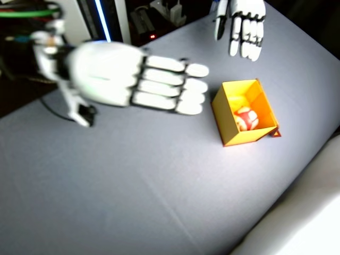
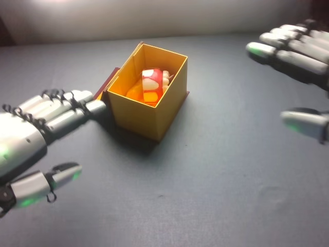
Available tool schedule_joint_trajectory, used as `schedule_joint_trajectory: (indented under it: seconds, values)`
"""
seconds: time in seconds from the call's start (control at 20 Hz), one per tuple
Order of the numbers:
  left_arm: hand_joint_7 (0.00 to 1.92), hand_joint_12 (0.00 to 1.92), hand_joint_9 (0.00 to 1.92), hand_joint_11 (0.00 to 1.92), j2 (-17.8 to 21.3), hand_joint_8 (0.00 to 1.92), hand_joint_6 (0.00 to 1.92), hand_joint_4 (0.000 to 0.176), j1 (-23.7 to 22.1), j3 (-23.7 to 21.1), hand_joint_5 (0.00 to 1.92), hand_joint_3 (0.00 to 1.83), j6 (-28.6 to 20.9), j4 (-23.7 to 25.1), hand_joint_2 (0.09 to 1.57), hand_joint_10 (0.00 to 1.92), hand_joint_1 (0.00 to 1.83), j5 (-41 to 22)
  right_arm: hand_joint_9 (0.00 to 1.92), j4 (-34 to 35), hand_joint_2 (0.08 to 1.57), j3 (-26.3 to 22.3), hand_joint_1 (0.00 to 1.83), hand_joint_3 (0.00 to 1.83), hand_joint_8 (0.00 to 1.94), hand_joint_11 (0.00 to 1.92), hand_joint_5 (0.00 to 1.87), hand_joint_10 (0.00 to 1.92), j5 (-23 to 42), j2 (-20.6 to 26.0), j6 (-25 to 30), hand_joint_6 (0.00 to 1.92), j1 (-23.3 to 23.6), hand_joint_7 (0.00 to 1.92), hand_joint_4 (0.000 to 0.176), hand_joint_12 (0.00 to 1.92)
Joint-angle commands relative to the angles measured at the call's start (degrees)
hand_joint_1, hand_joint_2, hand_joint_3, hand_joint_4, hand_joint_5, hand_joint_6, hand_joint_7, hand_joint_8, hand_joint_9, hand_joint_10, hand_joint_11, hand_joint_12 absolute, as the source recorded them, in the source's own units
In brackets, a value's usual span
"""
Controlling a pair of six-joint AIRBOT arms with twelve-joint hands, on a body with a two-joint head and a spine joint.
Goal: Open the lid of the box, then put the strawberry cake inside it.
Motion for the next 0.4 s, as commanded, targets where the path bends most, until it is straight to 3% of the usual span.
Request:
schedule_joint_trajectory:
  seconds: [0.0,0.05,0.1,0.15,0.2,0.25,0.35]
  values:
    - [0.00,0.52,0.00,0.00,0.5,0.00,0.00,0.000,-0.2,-0.2,0.04,0.00,0.3,-0.6,1.41,0.00,0.59,-9.2,0.00,2.6,1.40,-0.2,0.37,0.00,0.00,0.00,0.00,0.00,11.7,0.7,-0.1,0.00,-0.2,0.00,0.037,0.00]
    - [0.00,0.36,0.00,0.00,0.7,0.00,0.00,0.015,0.1,-0.3,0.01,0.00,0.5,-1.3,1.42,0.00,0.54,-11.3,0.00,5.2,1.39,-1.8,0.36,0.00,0.00,0.00,0.00,0.00,16.4,1.8,-1.0,0.00,-4.1,0.00,0.006,0.00]
    - [0.00,0.33,0.00,0.00,0.7,0.00,0.00,0.031,0.2,-0.4,0.00,0.00,0.7,-1.8,1.42,0.00,0.48,-12.5,0.00,6.7,1.38,-2.7,0.35,0.00,0.00,0.00,0.00,0.00,19.1,2.4,-1.5,0.00,-6.5,0.00,0.004,0.00]
    - [0.00,0.20,0.00,0.00,0.7,0.00,0.00,0.047,0.2,-0.5,0.00,0.00,1.1,-2.6,1.42,0.00,0.43,-14.2,0.00,8.3,1.36,-3.7,0.33,0.00,0.00,0.00,0.00,0.00,22.2,3.2,-1.8,0.00,-9.1,0.00,0.031,0.00]
    - [0.00,0.08,0.00,0.00,0.7,0.00,0.00,0.015,0.3,-0.6,0.00,0.00,1.4,-3.4,1.43,0.00,0.38,-15.8,0.00,9.8,1.37,-4.5,0.29,0.00,0.00,0.00,0.00,0.00,25.3,3.8,-1.9,0.00,-11.6,0.00,0.011,0.00]
    - [0.00,0.05,0.00,0.00,0.7,0.00,0.00,0.000,0.4,-0.7,0.00,0.00,1.6,-4.3,1.42,0.00,0.45,-18.1,0.00,12.1,1.37,-5.3,0.31,0.00,0.00,0.00,0.00,0.00,29.5,4.3,-1.9,0.00,-14.6,0.00,0.001,0.00]
    - [0.00,0.00,0.00,0.00,1.0,0.00,0.00,0.004,0.6,-0.9,0.00,0.00,2.0,-5.2,1.41,0.00,0.46,-20.3,0.00,14.5,1.38,-6.1,0.33,0.00,0.00,0.00,0.00,0.00,33.9,4.8,-1.9,0.00,-18.0,0.00,0.002,0.00]
